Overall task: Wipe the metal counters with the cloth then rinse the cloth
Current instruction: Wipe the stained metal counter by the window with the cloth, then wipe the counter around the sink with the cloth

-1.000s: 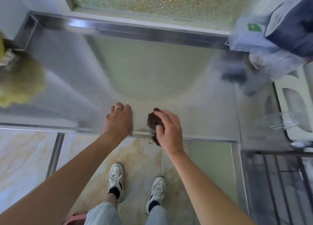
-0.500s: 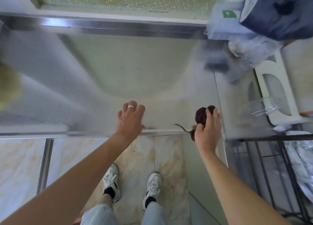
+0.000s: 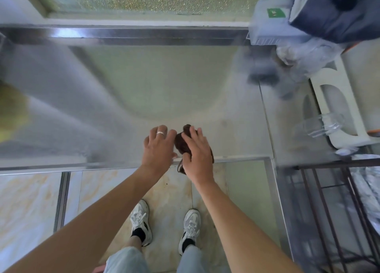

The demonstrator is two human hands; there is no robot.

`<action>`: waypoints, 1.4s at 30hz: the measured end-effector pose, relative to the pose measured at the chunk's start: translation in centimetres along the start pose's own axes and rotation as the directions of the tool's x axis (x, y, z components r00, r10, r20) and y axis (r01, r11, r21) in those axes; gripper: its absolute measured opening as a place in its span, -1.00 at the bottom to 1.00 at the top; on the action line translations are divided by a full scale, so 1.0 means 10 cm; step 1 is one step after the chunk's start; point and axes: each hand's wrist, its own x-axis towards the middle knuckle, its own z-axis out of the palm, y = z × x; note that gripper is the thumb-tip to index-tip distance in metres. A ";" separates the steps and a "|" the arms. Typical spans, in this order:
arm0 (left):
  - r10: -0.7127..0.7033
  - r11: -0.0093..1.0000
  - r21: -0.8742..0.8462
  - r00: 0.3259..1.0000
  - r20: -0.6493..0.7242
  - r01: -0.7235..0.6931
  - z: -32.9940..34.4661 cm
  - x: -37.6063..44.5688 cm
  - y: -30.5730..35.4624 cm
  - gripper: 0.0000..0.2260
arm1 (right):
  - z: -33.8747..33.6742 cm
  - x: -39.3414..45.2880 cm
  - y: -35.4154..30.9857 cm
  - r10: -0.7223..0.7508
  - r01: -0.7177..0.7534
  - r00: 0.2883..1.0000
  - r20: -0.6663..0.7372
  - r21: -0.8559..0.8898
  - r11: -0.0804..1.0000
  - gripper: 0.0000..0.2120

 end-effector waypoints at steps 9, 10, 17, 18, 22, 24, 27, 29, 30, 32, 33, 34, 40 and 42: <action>0.153 0.977 0.132 0.983 0.099 -0.166 -0.29 -0.25 -0.15 -0.72 | -0.39 -0.40 -0.27 0.145 -0.157 0.969 0.201 0.042 0.987 -0.57; 0.175 0.972 0.136 0.978 0.116 -0.191 -0.33 -0.31 -0.18 -0.72 | -0.48 -0.49 -0.32 0.196 -0.209 0.956 0.219 0.037 0.977 -0.58; 0.335 0.929 0.103 0.925 0.177 -0.356 -0.71 -0.67 -0.19 -0.80 | -1.15 -1.25 -0.54 0.588 -0.610 0.774 0.235 0.027 0.792 -0.73; 0.368 0.917 0.094 0.914 0.174 -0.387 -0.76 -0.71 -0.15 -0.79 | -1.25 -1.38 -0.57 0.619 -0.638 0.757 0.208 0.037 0.769 -0.73; 0.549 0.823 0.061 0.819 0.163 -0.564 -0.97 -0.92 0.08 -0.77 | -1.62 -1.96 -0.75 0.714 -0.724 0.689 0.120 0.086 0.684 -0.67; 0.632 0.760 0.056 0.756 0.170 -0.648 -1.04 -1.05 0.24 -0.78 | -1.79 -2.32 -0.86 0.763 -0.763 0.643 0.059 0.138 0.632 -0.63; 0.748 0.650 0.006 0.641 0.175 -0.760 -1.13 -1.25 0.50 -0.81 | -1.98 -2.83 -1.05 0.834 -0.815 0.551 -0.037 0.193 0.547 -0.69; 0.818 0.549 0.002 0.538 0.203 -0.836 -1.18 -1.42 0.74 -0.80 | -2.07 -3.22 -1.20 0.868 -0.831 0.481 -0.118 0.252 0.495 -0.70; 0.846 0.499 0.008 0.490 0.210 -0.866 -1.20 -1.51 0.87 -0.79 | -2.11 -3.41 -1.27 0.883 -0.838 0.445 -0.148 0.279 0.469 -0.71; 0.893 0.401 0.021 0.396 0.215 -0.916 -1.24 -1.74 1.15 -0.74 | -2.15 -3.76 -1.36 0.911 -0.846 0.373 -0.178 0.338 0.412 -0.71; 0.911 0.355 0.027 0.352 0.216 -0.935 -1.25 -1.87 1.29 -0.73 | -2.17 -3.93 -1.40 0.920 -0.843 0.341 -0.194 0.371 0.390 -0.70; 0.925 0.310 0.029 0.309 0.220 -0.950 -1.25 -2.00 1.43 -0.74 | -2.18 -4.08 -1.42 0.928 -0.839 0.309 -0.210 0.399 0.370 -0.68; 0.961 0.073 -0.008 0.068 0.267 -0.997 -1.13 -2.82 2.21 -0.84 | -2.25 -4.97 -1.47 0.945 -0.803 0.134 -0.300 0.525 0.280 -0.63; 0.958 -0.004 -0.029 -0.012 0.288 -1.000 -1.09 -3.17 2.44 -0.85 | -2.26 -5.27 -1.48 0.944 -0.783 0.078 -0.321 0.567 0.258 -0.59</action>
